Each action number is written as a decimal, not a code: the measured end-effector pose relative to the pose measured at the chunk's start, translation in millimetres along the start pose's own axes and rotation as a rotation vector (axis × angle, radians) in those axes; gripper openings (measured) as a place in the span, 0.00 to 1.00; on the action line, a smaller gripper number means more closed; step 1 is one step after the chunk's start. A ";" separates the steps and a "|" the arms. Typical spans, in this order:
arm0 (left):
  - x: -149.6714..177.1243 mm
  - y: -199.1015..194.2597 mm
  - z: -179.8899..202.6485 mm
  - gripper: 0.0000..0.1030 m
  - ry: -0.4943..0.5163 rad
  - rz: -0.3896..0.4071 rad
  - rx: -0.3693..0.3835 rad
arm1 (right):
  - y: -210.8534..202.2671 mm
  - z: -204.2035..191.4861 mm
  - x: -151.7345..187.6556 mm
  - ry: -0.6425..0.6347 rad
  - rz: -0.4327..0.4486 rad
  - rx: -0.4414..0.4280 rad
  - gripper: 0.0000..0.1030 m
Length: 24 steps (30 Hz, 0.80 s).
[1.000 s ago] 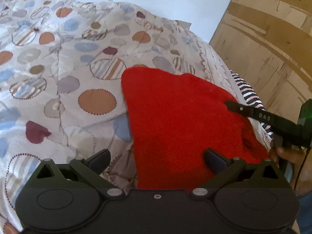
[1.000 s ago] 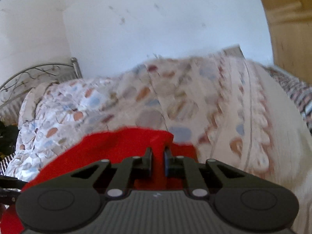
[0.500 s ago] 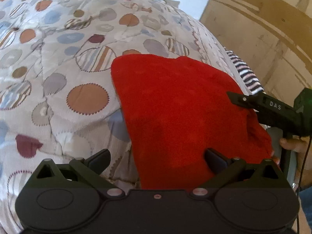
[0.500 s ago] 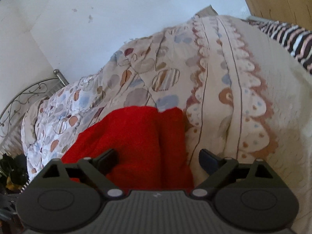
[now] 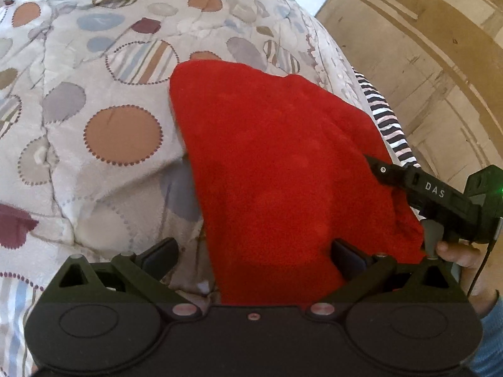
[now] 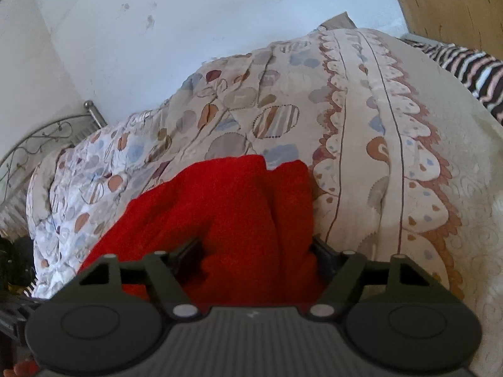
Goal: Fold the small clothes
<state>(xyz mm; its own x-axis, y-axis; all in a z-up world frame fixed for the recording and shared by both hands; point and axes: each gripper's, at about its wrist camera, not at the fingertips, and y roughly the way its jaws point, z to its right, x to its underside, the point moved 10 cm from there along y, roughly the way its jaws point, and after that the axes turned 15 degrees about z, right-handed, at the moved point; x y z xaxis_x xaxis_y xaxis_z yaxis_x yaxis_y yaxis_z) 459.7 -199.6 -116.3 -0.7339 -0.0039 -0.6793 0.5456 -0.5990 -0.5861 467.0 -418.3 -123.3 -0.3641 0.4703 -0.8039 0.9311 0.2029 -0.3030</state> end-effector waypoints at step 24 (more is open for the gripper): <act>-65.5 -93.1 22.2 0.41 0.252 0.175 -0.148 | -45.7 -142.8 -48.6 -0.123 0.251 -0.154 0.31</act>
<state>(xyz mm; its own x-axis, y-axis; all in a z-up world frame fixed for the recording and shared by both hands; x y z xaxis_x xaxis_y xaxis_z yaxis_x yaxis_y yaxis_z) 448.0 -161.4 -7.4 -0.5109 0.1125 -0.8522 0.7211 -0.4835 -0.4961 439.2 -327.8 2.7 -0.1090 0.4168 -0.9024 0.9742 0.2252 -0.0137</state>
